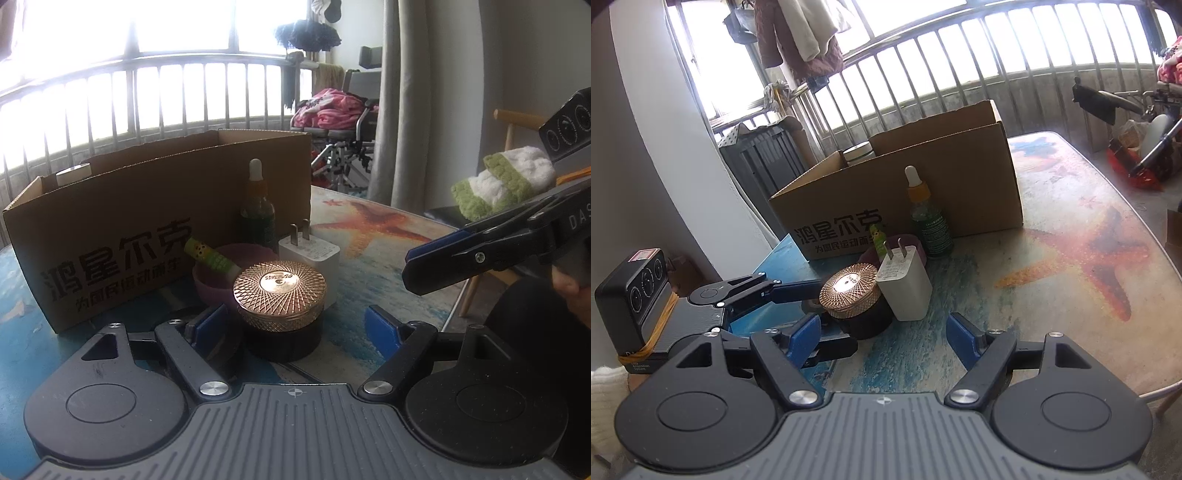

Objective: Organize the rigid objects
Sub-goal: 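Move the right gripper down to the rose-gold patterned jar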

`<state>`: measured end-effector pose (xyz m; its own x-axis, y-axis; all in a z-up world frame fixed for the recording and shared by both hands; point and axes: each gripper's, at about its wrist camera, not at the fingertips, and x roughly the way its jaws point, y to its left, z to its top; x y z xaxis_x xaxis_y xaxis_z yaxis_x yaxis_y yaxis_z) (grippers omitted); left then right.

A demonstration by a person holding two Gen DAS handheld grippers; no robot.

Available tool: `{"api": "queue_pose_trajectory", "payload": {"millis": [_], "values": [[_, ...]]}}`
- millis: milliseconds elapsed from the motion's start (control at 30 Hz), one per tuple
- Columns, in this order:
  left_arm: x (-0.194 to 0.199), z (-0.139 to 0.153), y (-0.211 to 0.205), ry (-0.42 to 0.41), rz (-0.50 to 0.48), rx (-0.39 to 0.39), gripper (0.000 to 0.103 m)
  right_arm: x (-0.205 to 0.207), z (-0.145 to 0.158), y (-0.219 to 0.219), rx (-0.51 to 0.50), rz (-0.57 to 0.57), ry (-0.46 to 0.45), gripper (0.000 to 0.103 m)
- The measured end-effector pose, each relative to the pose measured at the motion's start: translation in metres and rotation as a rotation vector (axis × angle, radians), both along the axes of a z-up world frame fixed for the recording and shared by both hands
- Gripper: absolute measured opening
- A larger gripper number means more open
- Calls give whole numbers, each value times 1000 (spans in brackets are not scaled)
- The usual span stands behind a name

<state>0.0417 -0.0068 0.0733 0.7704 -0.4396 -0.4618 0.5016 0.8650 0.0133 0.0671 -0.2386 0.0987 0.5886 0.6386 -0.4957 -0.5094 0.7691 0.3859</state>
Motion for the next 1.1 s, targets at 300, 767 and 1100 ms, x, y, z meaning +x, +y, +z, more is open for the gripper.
{"api": "queue_pose_trajectory", "payload": {"millis": [300,767,1100], "values": [[11,-2,-2,-29,45,-16,58,3,-9,2,38,-12,35,77],[-10,-2,7,-8,5,-31,57,-4,-8,3,60,-3,41,77],[-28,-2,13,-7,-41,-20,58,-8,-3,5,61,12,40,77]]}}
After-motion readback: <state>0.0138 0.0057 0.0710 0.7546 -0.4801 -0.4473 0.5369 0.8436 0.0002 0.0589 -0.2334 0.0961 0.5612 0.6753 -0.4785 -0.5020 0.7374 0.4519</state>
